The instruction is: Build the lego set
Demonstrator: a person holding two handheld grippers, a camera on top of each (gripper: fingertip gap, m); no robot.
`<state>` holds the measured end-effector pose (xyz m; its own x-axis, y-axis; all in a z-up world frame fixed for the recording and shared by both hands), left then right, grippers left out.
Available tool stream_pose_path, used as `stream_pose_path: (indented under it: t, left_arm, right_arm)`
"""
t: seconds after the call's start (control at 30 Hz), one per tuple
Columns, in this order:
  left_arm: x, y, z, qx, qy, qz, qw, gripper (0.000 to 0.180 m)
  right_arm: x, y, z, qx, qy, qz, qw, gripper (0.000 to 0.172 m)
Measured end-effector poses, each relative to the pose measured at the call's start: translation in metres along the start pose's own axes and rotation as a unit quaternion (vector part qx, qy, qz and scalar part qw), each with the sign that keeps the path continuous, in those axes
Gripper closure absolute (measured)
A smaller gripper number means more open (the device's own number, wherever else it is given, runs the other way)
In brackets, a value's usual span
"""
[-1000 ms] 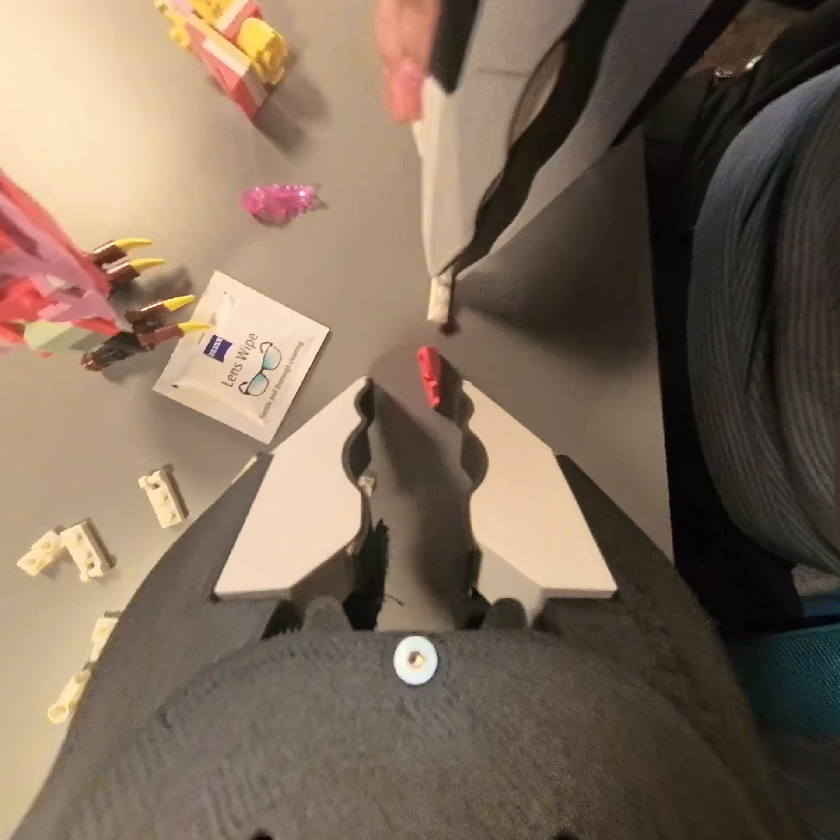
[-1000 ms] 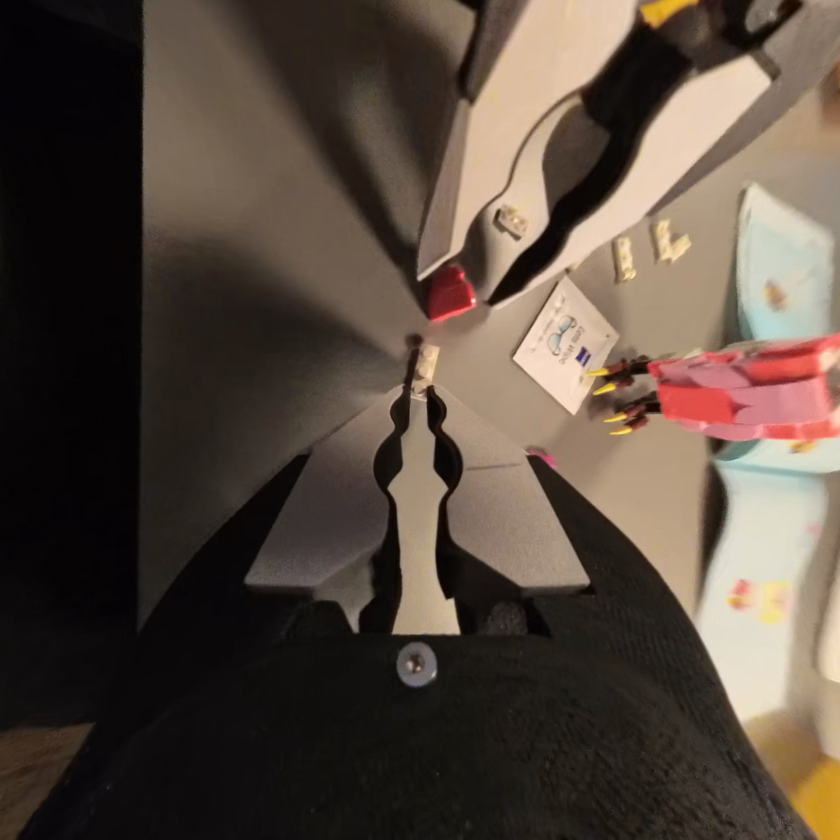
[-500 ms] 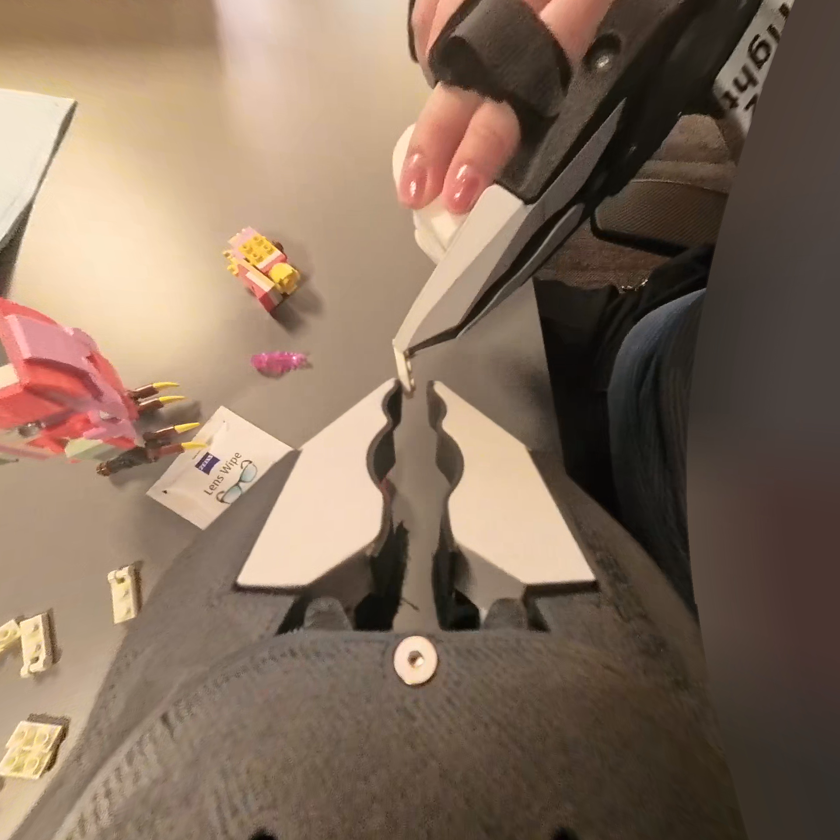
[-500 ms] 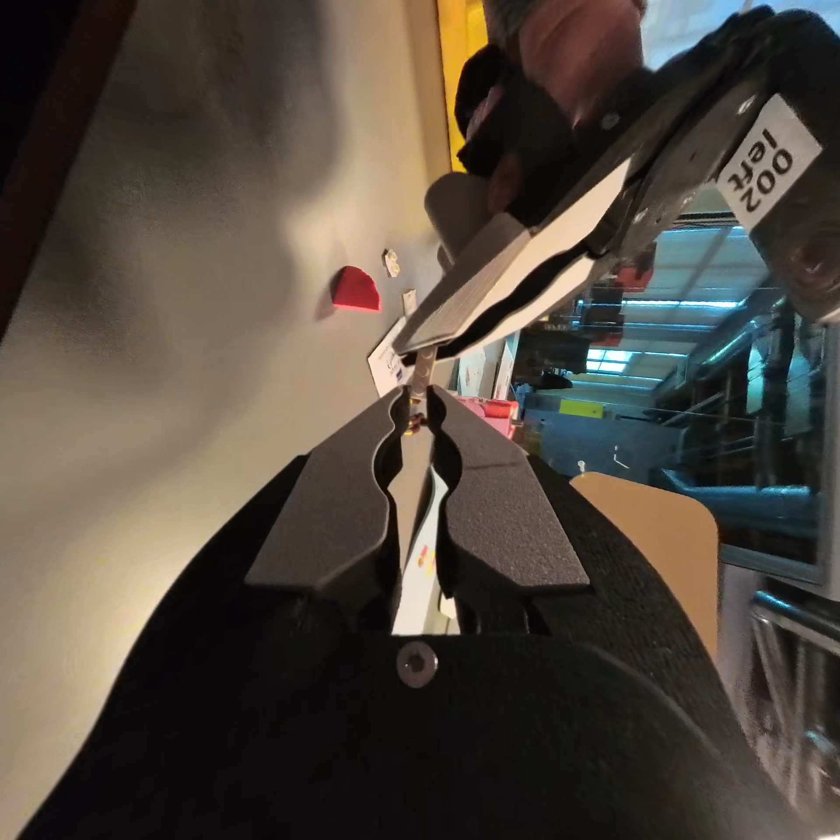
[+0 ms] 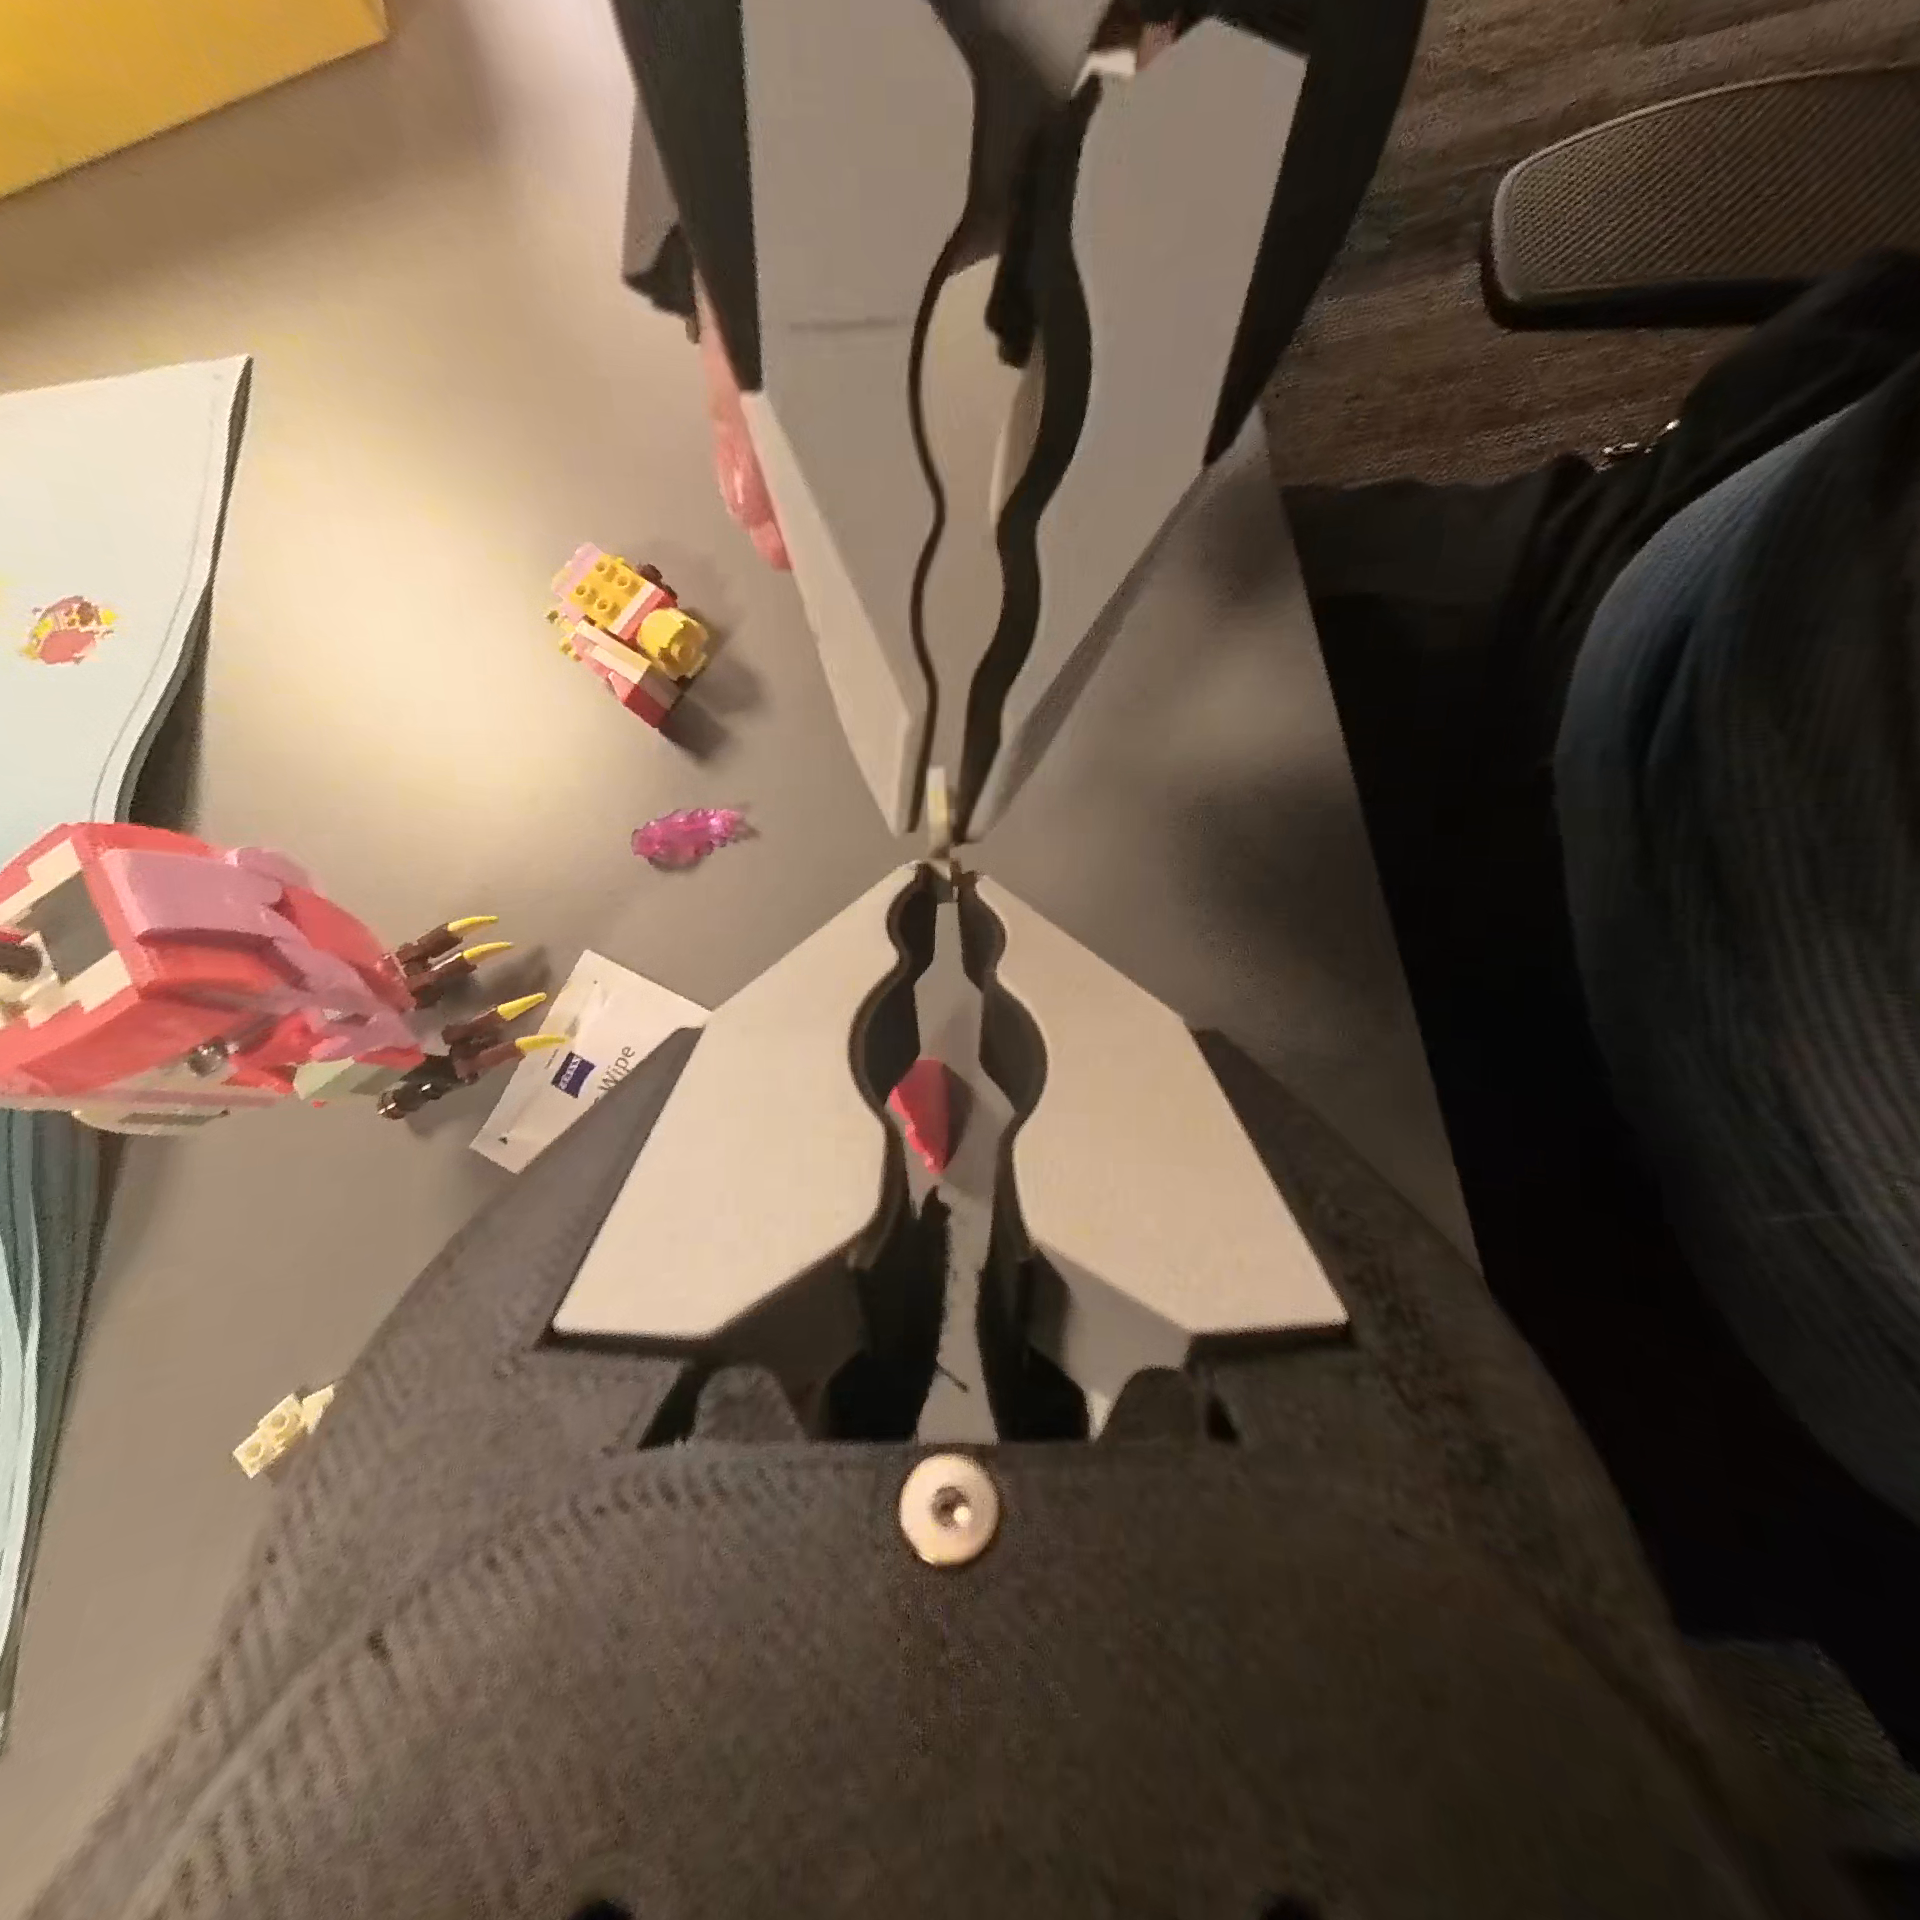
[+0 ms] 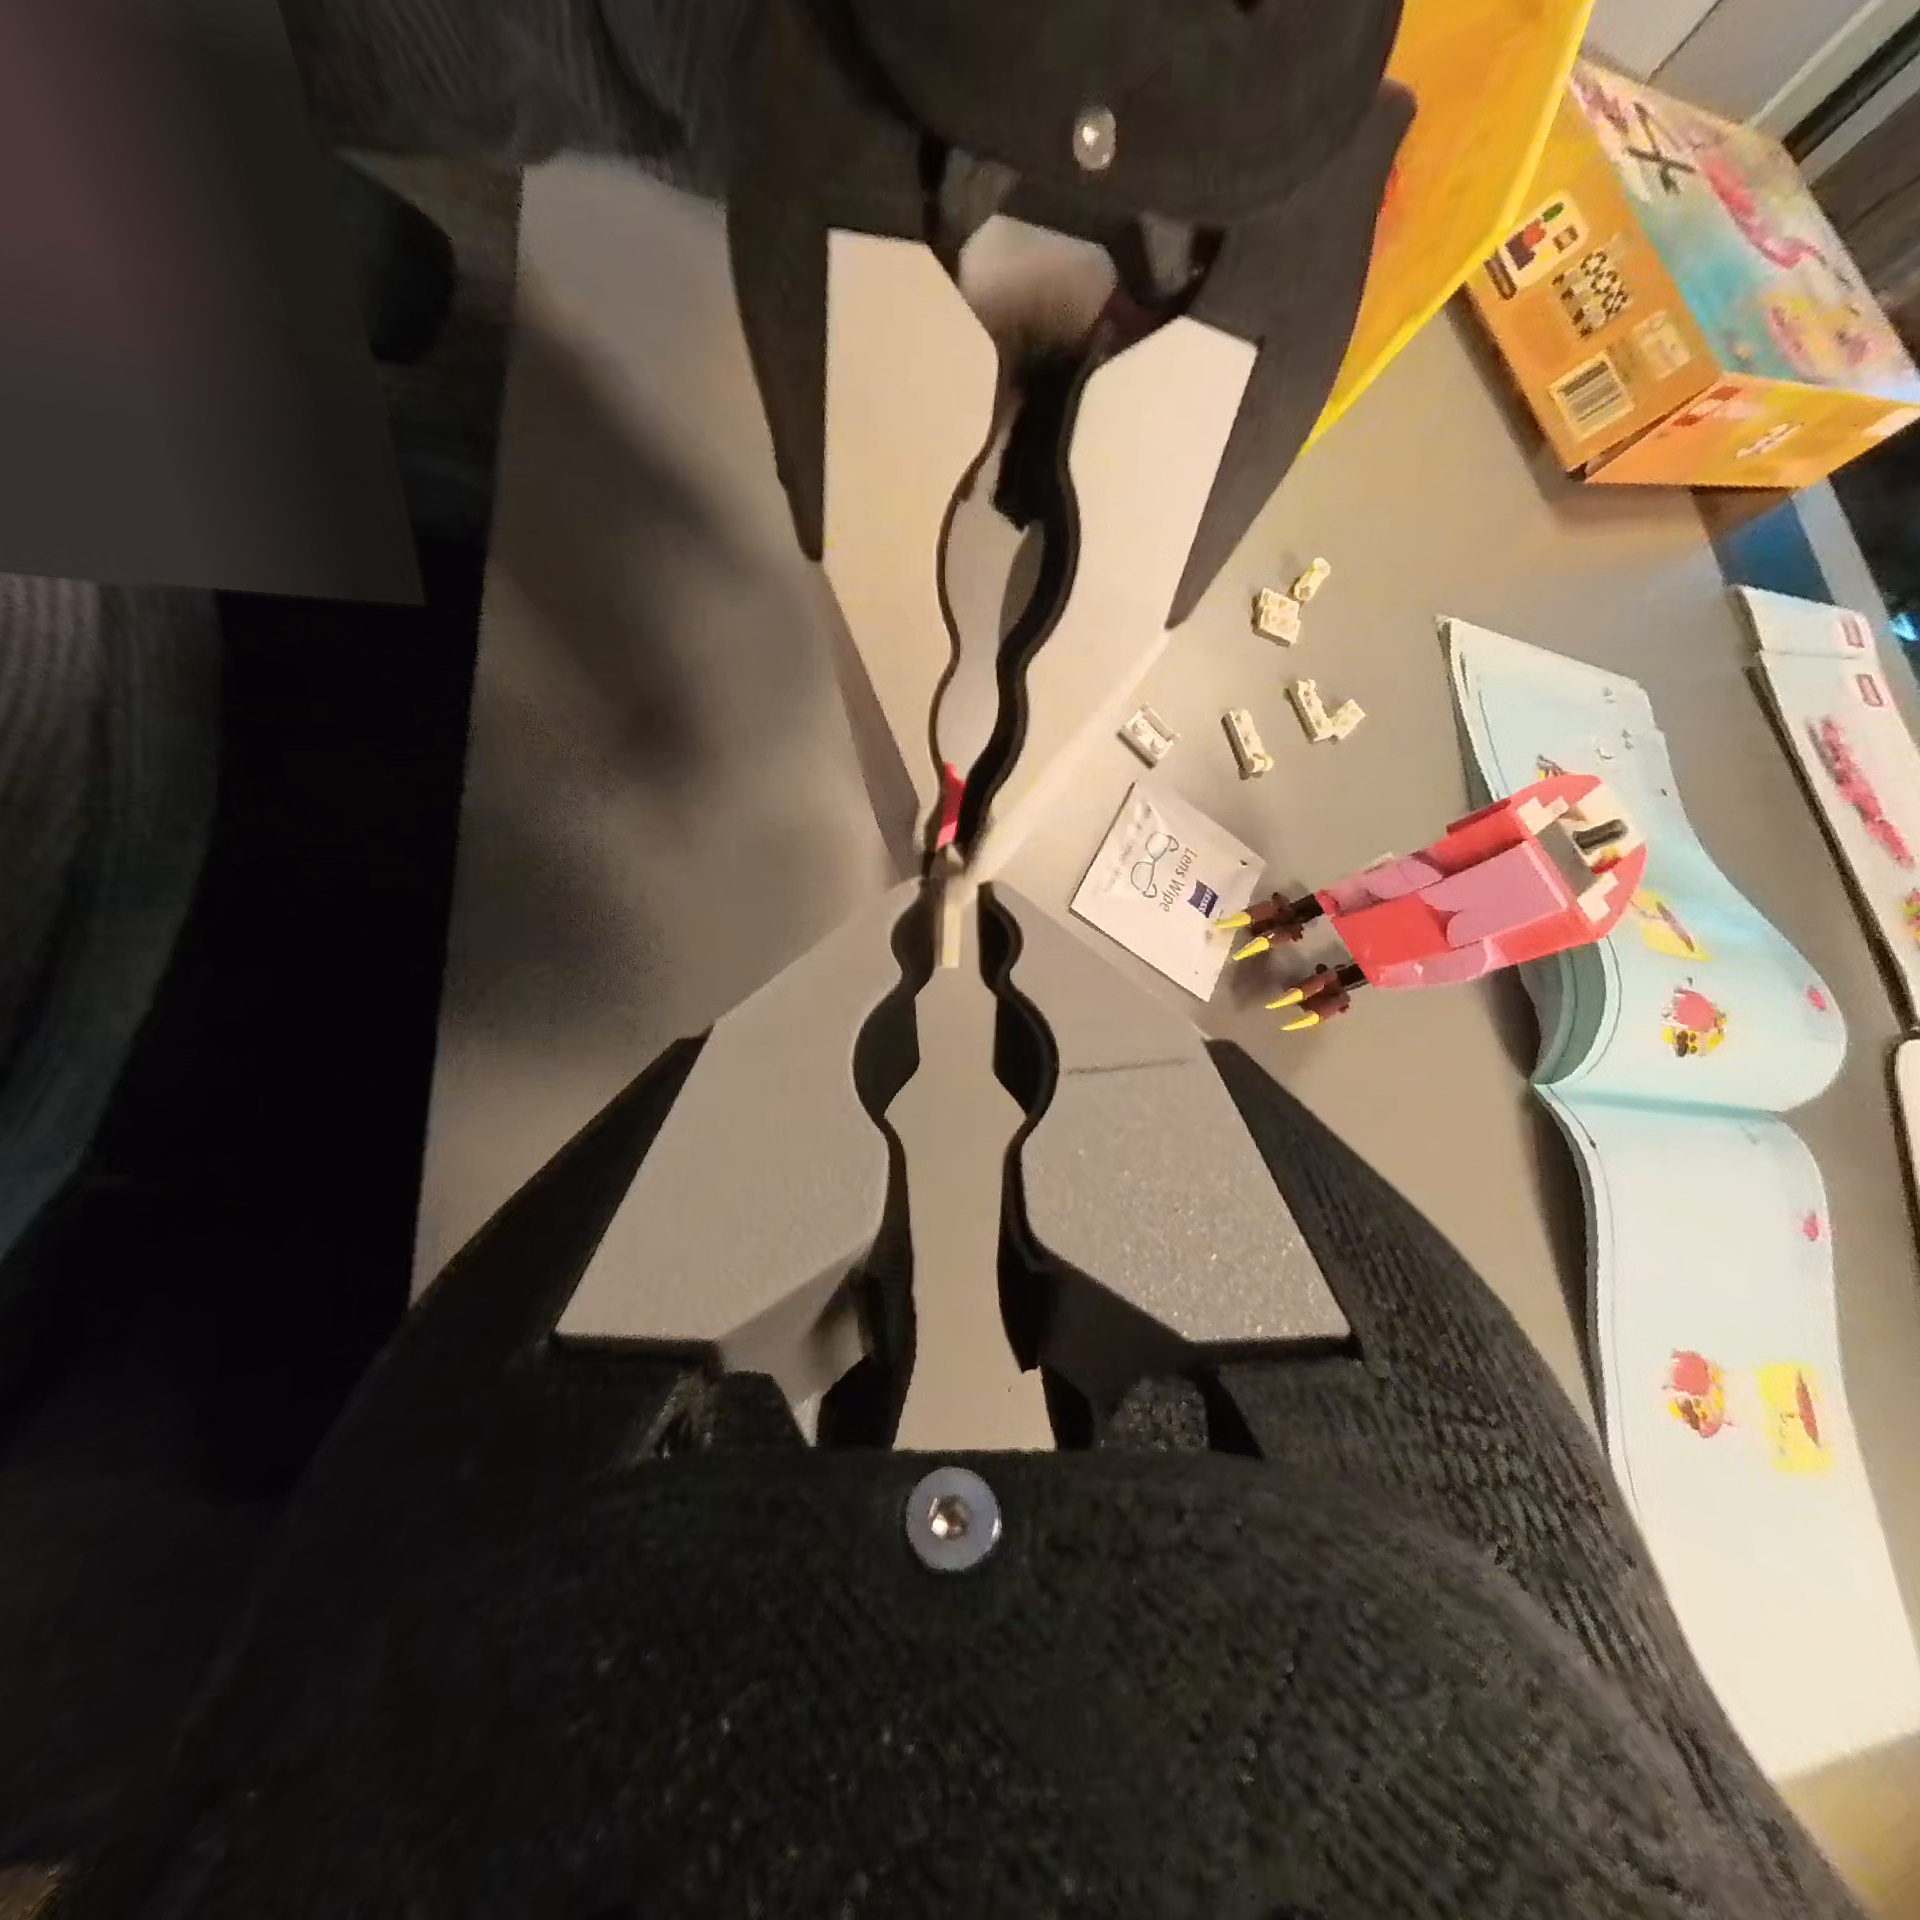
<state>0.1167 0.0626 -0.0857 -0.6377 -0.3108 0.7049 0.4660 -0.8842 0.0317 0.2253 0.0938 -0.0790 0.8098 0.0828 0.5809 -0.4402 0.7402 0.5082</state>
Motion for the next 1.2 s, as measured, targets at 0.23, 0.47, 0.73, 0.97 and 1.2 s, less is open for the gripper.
stream_pose_path:
  t: [0.23, 0.47, 0.73, 0.97, 1.2]
  left_arm:
    - [0.000, -0.001, -0.005, 0.001, -0.006, 0.000, 1.000, 0.178]
    - [-0.004, -0.002, -0.011, 0.041, -0.009, -0.015, 0.999, 0.178]
    - [0.020, -0.011, -0.023, 0.069, 0.008, 0.052, 0.996, 0.172]
    - [0.012, -0.018, -0.046, 0.137, -0.027, 0.036, 0.990, 0.134]
    - [0.000, -0.016, -0.051, 0.124, -0.039, 0.017, 0.991, 0.155]
  right_arm:
    - [-0.007, 0.003, -0.002, -0.023, 0.009, 0.039, 0.999, 0.170]
    - [-0.013, 0.008, -0.006, -0.063, -0.003, 0.103, 0.993, 0.172]
    - [-0.025, 0.010, -0.023, -0.084, -0.052, 0.118, 0.988, 0.172]
    - [-0.035, 0.009, -0.032, -0.102, -0.080, 0.134, 0.982, 0.172]
    - [-0.036, 0.011, -0.032, -0.114, -0.080, 0.138, 0.981, 0.172]
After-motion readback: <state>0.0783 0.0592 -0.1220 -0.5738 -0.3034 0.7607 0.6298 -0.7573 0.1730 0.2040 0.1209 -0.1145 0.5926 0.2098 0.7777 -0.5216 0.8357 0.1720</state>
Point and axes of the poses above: each gripper's, where its closed fingertips meet, x back along the fingers, z out of its top, y = z × x across the jaws, the point moved 8 cm from there along x, back along the fingers, and after that the axes turned 13 degrees about x, right-handed, at the moved point
